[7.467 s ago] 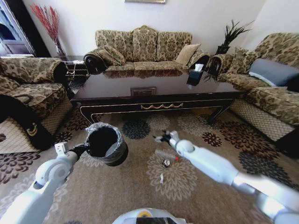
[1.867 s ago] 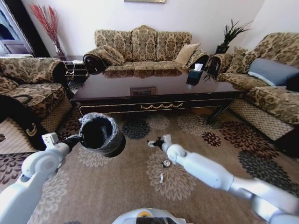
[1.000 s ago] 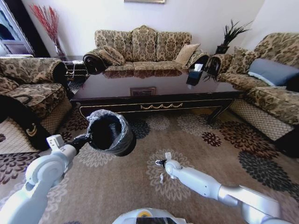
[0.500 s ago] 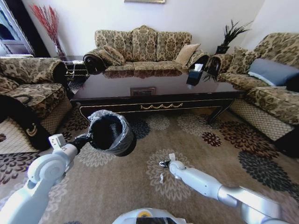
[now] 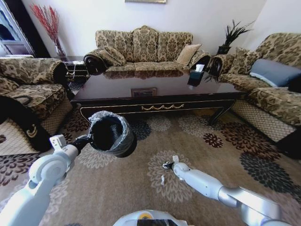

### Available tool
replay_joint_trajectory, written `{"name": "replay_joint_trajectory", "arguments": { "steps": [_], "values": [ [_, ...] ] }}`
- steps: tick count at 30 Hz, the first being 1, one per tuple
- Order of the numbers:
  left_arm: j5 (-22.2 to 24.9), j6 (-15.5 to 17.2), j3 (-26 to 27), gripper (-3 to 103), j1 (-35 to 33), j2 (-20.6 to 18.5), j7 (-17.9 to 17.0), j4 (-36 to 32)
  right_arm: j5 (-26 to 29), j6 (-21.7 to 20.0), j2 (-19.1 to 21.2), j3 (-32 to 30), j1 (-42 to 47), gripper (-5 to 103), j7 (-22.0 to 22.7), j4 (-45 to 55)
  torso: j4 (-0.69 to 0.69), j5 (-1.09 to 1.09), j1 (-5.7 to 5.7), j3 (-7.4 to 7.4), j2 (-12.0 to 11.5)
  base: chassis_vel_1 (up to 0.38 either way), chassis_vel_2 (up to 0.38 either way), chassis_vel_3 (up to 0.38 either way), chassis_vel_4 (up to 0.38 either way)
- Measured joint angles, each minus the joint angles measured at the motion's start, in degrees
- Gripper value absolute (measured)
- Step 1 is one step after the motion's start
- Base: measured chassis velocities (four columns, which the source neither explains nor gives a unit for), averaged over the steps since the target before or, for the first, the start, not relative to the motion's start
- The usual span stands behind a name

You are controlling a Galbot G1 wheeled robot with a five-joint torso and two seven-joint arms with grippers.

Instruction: Move to the front of the table and pick up the trash from the floor, then place it into the trash bin.

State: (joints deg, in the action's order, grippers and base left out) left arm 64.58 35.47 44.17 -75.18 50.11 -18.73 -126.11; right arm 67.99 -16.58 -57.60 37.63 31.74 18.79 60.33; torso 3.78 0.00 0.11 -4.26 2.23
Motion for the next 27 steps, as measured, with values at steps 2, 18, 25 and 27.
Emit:
{"name": "replay_joint_trajectory", "arguments": {
  "steps": [2, 18, 25, 27],
  "values": [
    [0.0, -0.04, 0.0, 3, 0.04, -0.03, 0.01, 0.05, -0.25, 0.0, 0.14, 0.08, 0.01, 74, -0.14, 0.23, 0.0, 0.0, 0.0, 0.0, 0.0, 0.0, 0.0, 0.0, 0.0],
    [-0.32, -0.43, -0.28, 3, 0.33, 0.25, 0.42, 1.21, -3.43, 1.34, 3.22, -0.42, 0.26, 63, -1.7, 6.46, 0.02, 0.0, 0.0, 0.0, 0.0, 0.0, 0.0, 0.0, 0.0],
    [-0.49, -0.76, -0.87, 3, 0.85, -0.38, 0.65, 2.83, -5.04, 5.29, 6.76, -2.91, -4.41, 63, -5.34, 17.99, -0.01, 0.0, 0.0, 0.0, 0.0, 0.0, 0.0, 0.0, 0.0],
    [-0.66, -0.9, -1.01, 3, 0.89, -0.42, 0.66, 3.19, -4.94, 6.03, 7.23, -3.03, -5.45, 63, -6.65, 18.97, 0.0, 0.0, 0.0, 0.0, 0.0, 0.0, 0.0, 0.0, 0.0]
  ]
}}
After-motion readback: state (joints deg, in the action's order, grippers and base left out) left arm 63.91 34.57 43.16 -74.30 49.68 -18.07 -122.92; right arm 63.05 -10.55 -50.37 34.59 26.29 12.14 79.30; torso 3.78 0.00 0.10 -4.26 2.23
